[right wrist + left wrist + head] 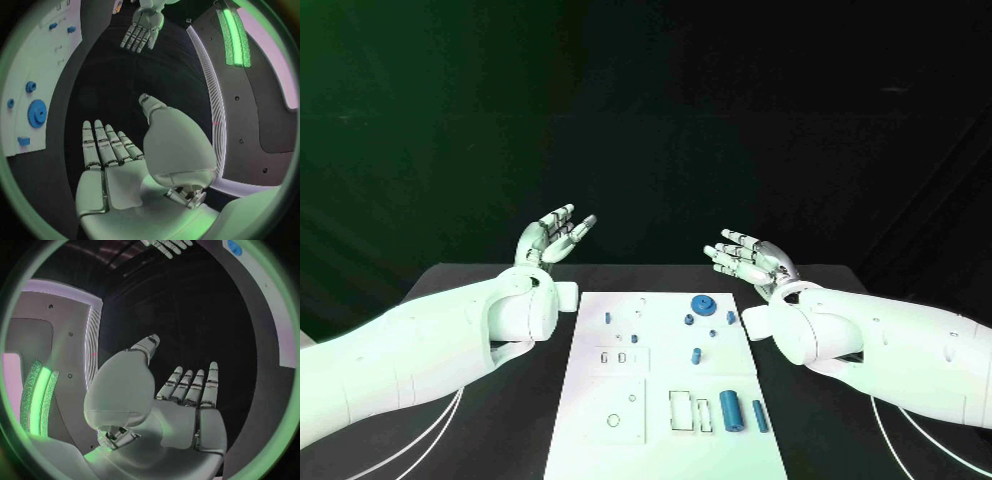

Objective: Assemble the parts on the task board

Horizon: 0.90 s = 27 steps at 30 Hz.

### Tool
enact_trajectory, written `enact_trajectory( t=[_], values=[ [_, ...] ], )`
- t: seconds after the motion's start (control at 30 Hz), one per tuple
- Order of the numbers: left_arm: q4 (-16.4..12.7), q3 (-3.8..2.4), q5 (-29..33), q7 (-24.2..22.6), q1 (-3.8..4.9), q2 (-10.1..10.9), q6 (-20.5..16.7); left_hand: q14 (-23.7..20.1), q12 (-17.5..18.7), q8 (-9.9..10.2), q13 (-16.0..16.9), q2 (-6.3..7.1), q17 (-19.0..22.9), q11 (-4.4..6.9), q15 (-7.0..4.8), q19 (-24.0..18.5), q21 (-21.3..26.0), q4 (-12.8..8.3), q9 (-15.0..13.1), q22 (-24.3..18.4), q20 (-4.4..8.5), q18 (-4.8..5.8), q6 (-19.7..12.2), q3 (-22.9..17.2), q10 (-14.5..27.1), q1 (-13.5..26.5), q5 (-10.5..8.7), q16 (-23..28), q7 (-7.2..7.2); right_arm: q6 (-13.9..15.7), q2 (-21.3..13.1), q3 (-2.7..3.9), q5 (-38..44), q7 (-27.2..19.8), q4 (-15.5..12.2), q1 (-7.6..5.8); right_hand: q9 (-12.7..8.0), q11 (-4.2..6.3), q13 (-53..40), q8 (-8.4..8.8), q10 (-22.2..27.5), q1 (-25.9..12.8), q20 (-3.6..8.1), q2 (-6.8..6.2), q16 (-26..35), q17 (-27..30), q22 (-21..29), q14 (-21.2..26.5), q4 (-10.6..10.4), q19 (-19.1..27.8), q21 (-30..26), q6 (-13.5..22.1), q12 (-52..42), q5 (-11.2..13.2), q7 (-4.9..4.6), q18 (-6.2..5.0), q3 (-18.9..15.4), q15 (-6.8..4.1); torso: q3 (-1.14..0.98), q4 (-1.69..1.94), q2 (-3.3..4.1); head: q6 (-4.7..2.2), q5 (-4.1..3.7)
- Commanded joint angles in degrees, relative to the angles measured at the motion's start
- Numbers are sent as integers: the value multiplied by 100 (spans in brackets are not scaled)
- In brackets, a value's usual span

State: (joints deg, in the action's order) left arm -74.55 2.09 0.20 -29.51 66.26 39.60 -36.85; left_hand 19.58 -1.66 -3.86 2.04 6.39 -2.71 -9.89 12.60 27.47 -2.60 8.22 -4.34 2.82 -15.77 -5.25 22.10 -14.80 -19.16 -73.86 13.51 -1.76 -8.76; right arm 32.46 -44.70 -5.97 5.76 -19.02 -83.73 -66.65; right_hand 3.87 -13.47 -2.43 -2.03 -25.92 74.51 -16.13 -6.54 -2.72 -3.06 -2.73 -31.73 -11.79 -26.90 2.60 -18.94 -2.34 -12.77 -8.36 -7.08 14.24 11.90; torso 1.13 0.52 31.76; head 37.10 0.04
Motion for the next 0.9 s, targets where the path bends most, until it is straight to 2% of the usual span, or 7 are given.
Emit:
enact_trajectory(
  t=[0.03,0.17,0.2,0.33,0.4,0.63,0.9],
  values=[
    [80,6,-20,-178,37,-48,493,133,-52,-54,17,13,-17,-59,47,117,-30,21,-23,17,-60,-119,143,-68,-144,-318,65,-50,-386,-950,4,-57,566,605,80,-72,84,-78,-50,-146,-763,604,-51,-6,-159,-105,-55,-933,110,-562,104,-572,-72,-31,-810,-114,154,63,4,2,1,1,1],
    [83,6,-20,-178,39,-49,495,391,-95,-100,48,-39,-47,-203,11,139,-48,39,-53,28,-69,-212,371,-2,-516,-424,63,-97,-498,-1115,4,-107,657,727,133,-127,208,6,-100,-334,-1820,800,-42,-26,-288,-187,-118,-1832,294,-1491,258,-1397,-136,13,-717,-227,281,-49,4,2,1,1,1],
    [-193,6,-79,-150,48,265,697,620,-110,-137,60,-54,-75,-261,16,241,-76,38,-75,43,-83,-251,529,18,-748,-470,62,-136,-542,-545,-89,-109,2316,369,287,-264,242,55,-114,-388,-2162,846,-38,-43,-298,-193,-131,-1950,343,-1820,303,-1647,-150,22,-673,-285,323,-106,34,44,116,85,-52],
    [-322,5,-131,-134,52,364,718,1222,-137,-235,86,-64,-149,-355,32,800,-189,25,-136,99,-92,-257,938,36,-1273,-555,60,-236,-595,-415,-112,-108,2904,355,306,-334,352,174,-126,-564,-2720,955,4,-96,-365,-223,-131,-2326,470,-2219,367,-2445,-173,9,-566,-348,485,-218,24,61,164,90,-65],
    [-398,4,-161,-121,55,422,730,2113,-217,-346,131,-68,-272,-416,-9,1445,-369,2,-202,175,-87,-315,1360,21,-1942,-615,62,-433,-619,-356,-134,-107,3265,394,305,-375,407,242,-121,-663,-2959,986,76,-161,-416,-243,-136,-2579,516,-2508,425,-2913,-159,20,-524,-356,620,-288,15,82,208,80,-86],
    [-702,-24,-327,-22,61,640,865,3380,-410,-654,190,-8,-596,-173,-321,2372,-824,-35,-364,291,23,-534,2578,-148,-3476,-704,66,-923,-558,-326,-206,-101,4570,797,275,-509,441,466,-128,-800,-3664,963,463,-386,-698,-399,-260,-3444,576,-3561,824,-3490,-176,82,-347,-334,954,-622,1,133,316,65,-145],
    [-1185,-66,-481,93,61,932,1176,4030,-419,-738,195,160,-1003,-5,-555,2936,-1196,-34,-366,422,285,-530,2853,-472,-4054,-729,65,-1284,-449,-927,-253,-90,6252,1775,190,-610,537,738,-191,-921,-4389,838,868,-578,-1223,-1011,-754,-4459,603,-4266,1677,-3913,-192,215,-127,-307,927,-1012,5,218,467,41,-254]
  ],
)
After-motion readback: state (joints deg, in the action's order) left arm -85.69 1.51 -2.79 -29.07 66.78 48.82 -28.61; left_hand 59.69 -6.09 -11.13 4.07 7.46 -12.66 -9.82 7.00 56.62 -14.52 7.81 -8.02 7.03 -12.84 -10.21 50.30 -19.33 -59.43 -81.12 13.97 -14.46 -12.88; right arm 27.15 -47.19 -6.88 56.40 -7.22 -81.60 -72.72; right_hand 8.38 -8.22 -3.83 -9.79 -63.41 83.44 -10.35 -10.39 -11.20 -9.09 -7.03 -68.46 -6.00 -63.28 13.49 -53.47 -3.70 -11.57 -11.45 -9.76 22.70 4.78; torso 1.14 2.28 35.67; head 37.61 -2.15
